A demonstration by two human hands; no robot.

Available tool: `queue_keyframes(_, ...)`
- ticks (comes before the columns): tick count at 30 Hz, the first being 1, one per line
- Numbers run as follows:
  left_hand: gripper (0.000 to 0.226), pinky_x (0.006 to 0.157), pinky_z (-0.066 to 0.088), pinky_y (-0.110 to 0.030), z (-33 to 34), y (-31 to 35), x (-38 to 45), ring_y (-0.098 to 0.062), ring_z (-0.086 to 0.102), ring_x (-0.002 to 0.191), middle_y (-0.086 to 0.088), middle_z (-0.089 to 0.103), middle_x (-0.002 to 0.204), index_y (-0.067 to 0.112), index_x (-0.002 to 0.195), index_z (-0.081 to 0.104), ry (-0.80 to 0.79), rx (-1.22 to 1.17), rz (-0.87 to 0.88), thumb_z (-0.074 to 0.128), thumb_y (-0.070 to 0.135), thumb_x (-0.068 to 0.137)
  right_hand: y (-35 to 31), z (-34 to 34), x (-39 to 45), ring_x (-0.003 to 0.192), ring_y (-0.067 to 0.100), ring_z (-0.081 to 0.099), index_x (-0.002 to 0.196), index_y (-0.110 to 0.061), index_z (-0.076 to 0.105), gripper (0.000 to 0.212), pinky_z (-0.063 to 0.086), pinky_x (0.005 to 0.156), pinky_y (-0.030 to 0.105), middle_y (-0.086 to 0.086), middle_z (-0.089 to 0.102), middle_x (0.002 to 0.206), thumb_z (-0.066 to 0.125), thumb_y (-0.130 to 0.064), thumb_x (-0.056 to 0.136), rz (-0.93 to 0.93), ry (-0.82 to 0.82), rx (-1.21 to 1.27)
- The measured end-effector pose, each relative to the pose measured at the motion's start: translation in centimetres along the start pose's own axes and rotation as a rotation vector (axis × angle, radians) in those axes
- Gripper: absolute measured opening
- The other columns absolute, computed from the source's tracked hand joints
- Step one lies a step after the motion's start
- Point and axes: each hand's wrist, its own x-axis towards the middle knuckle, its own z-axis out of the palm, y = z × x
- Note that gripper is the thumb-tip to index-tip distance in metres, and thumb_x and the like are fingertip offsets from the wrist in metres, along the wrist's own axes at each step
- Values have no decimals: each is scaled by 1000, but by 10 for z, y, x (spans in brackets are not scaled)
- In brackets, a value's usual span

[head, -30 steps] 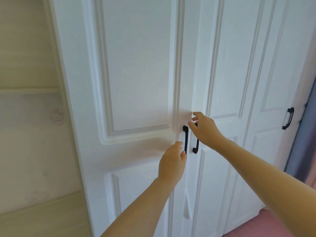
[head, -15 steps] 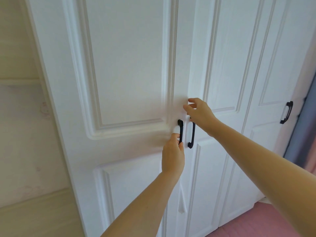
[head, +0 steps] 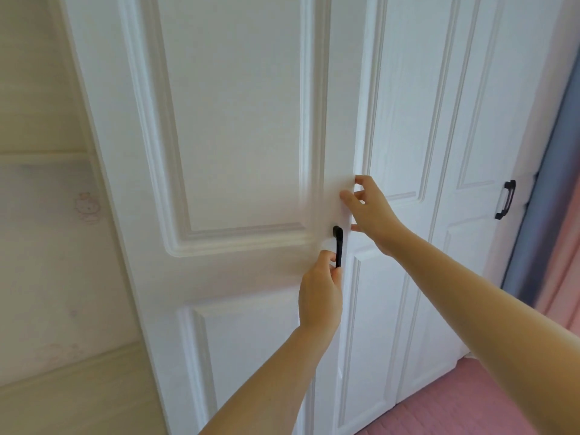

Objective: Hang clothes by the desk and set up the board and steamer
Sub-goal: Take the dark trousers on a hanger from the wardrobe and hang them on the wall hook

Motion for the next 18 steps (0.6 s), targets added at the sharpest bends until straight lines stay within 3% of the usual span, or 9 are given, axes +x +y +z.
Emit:
queue_keyframes(10, 12, 73, 54, -29, -30, 14, -66, -8, 58, 82, 14, 58, 90, 25, 108, 55, -59, -105, 97, 53, 21, 97, -23, -14, -79, 94, 22, 63, 127, -28, 40, 33, 58, 79, 42, 7, 57, 106, 50, -36, 97, -27, 110, -26)
queue_keyframes(15, 14, 72, 52, -25, -57, 23, -106, -6, 58, 78, 9, 62, 89, 22, 109, 56, -86, -162, 141, 53, 18, 97, -44, -10, -129, 81, 15, 60, 128, -23, 38, 33, 47, 59, 20, 4, 56, 97, 47, -33, 98, -80, 201, -76)
queue_keyframes(18, 13, 72, 51, -23, -77, 26, -132, -5, 59, 79, 10, 62, 89, 24, 109, 55, -101, -181, 163, 52, 19, 97, -59, -4, -162, 76, 11, 58, 129, -22, 36, 34, 43, 55, 16, 0, 54, 91, 46, -32, 99, -98, 231, -86)
